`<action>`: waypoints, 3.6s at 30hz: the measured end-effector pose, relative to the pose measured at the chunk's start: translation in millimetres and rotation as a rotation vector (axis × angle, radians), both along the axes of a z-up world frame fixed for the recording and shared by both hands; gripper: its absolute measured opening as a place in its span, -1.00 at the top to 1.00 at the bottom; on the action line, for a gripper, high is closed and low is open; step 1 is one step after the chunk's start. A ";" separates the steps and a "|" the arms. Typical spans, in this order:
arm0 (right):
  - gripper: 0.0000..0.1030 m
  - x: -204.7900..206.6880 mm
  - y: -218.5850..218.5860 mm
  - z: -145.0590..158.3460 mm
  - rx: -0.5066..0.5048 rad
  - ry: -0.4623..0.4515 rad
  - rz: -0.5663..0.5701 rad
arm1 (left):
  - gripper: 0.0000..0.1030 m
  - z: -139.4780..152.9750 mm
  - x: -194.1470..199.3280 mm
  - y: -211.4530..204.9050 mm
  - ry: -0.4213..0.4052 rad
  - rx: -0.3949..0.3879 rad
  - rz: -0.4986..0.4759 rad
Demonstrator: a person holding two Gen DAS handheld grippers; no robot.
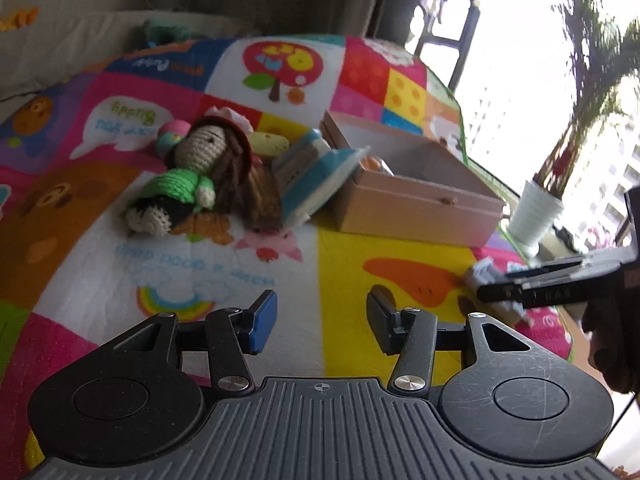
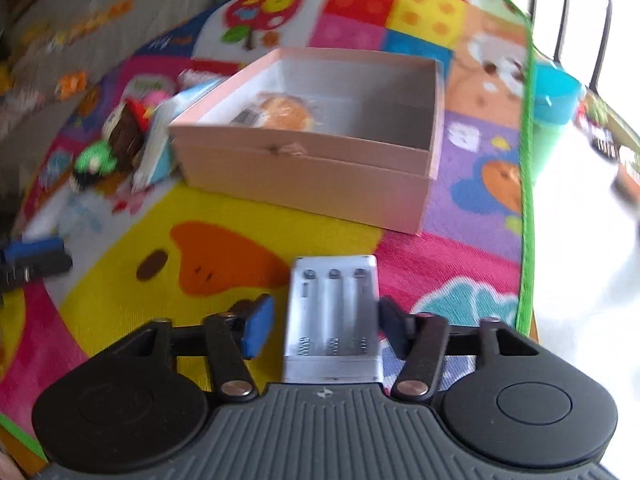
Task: Organize objects
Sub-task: 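Drop the bun into the pink box with the left tool while the right tool drops the charger in, then grasp the crocheted doll with the left tool, then grasp the pink pig toy with the right tool while the left tool holds the doll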
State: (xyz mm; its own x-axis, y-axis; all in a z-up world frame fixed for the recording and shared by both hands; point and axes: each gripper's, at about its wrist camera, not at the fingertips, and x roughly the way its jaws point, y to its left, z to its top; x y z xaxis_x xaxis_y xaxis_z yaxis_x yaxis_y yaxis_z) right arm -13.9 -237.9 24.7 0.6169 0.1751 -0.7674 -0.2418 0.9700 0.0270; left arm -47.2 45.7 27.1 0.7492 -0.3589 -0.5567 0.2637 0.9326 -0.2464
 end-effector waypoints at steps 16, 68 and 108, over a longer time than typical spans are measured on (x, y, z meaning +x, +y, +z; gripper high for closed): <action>0.08 130.3 -8.1 61.1 0.115 -0.132 -0.170 | -0.04 -19.4 2.4 24.7 -0.010 -0.148 0.052; -1.00 5.5 62.3 25.3 0.156 -0.131 0.223 | -0.14 -1.2 20.0 62.4 0.100 0.068 0.245; 0.07 62.1 174.3 66.2 0.007 -0.036 0.350 | -0.14 -15.6 9.3 93.5 0.015 -0.185 0.266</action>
State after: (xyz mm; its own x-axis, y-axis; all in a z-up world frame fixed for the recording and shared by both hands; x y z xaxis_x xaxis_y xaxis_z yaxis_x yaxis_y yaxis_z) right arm 48.2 -63.6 90.9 0.5455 0.3859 -0.7440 -0.5602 0.8281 0.0189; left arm -37.9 139.2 11.4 0.8224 -0.2478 -0.5120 0.0118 0.9074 -0.4202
